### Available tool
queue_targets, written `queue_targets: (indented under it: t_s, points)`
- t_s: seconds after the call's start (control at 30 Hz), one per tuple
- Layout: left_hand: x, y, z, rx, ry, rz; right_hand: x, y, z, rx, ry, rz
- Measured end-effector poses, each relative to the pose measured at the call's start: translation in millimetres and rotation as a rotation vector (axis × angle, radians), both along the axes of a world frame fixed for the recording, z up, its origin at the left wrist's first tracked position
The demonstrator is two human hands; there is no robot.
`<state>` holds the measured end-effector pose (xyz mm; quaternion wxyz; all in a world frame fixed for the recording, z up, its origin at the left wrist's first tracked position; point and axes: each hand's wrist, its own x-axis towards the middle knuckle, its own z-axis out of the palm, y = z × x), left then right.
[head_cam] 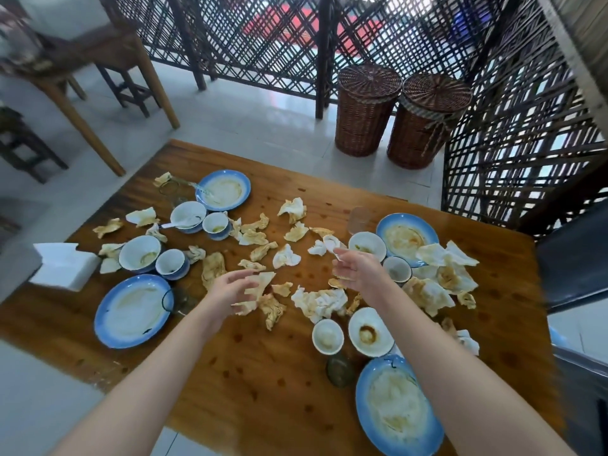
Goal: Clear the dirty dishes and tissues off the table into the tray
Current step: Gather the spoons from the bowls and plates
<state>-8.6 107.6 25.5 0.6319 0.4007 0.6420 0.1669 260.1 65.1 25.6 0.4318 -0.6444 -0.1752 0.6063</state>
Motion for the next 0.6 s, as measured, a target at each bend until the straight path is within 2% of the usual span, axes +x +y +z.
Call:
queue_targets:
  t_s: [0.2,0.47,0.6]
  points:
    - [-39,30,-7,0.000,-0.009,0.064,-28,11,16,-0.028,-0.136,0.063]
    - [-98,103,-15,-0.017,-0.020,0.053,-74,56,14,-0.056,-0.205,-0.037]
    - [-137,152,-25,0.047,-0.017,0.183,-109,82,5,-0.102,-0.182,-0.043]
